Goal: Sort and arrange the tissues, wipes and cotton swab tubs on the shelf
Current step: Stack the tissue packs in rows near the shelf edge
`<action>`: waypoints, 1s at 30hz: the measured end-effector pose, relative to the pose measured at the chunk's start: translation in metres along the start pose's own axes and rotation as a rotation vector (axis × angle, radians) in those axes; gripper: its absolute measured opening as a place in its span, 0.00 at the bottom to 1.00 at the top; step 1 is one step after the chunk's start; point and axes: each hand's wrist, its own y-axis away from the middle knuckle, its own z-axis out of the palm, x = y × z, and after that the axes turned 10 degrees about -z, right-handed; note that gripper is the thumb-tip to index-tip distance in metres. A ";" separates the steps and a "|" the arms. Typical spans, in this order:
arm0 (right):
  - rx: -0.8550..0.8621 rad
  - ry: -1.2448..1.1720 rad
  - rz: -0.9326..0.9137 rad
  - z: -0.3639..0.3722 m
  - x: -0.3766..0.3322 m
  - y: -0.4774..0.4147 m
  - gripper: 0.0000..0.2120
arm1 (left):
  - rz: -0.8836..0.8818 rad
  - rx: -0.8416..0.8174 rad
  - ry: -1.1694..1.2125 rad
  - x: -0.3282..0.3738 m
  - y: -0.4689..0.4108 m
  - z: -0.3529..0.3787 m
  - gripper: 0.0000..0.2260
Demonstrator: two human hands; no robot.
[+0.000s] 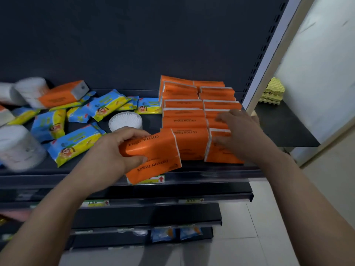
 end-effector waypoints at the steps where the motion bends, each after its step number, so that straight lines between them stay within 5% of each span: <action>1: 0.045 -0.032 -0.018 -0.002 -0.010 -0.003 0.24 | 0.008 0.006 -0.001 -0.003 -0.002 -0.006 0.20; 8: 0.096 -0.154 -0.152 0.010 -0.090 -0.053 0.28 | 0.022 0.102 0.040 -0.038 -0.005 -0.074 0.19; 15: -0.052 -0.207 -0.223 0.035 -0.148 -0.093 0.30 | 0.005 0.184 0.012 -0.069 -0.009 -0.127 0.19; 24: -0.269 -0.222 -0.184 0.047 -0.158 -0.116 0.49 | -0.034 0.209 -0.024 -0.081 -0.037 -0.146 0.19; 30: -0.310 -0.170 -0.217 0.047 -0.152 -0.140 0.46 | -0.080 0.235 -0.057 -0.080 -0.058 -0.141 0.19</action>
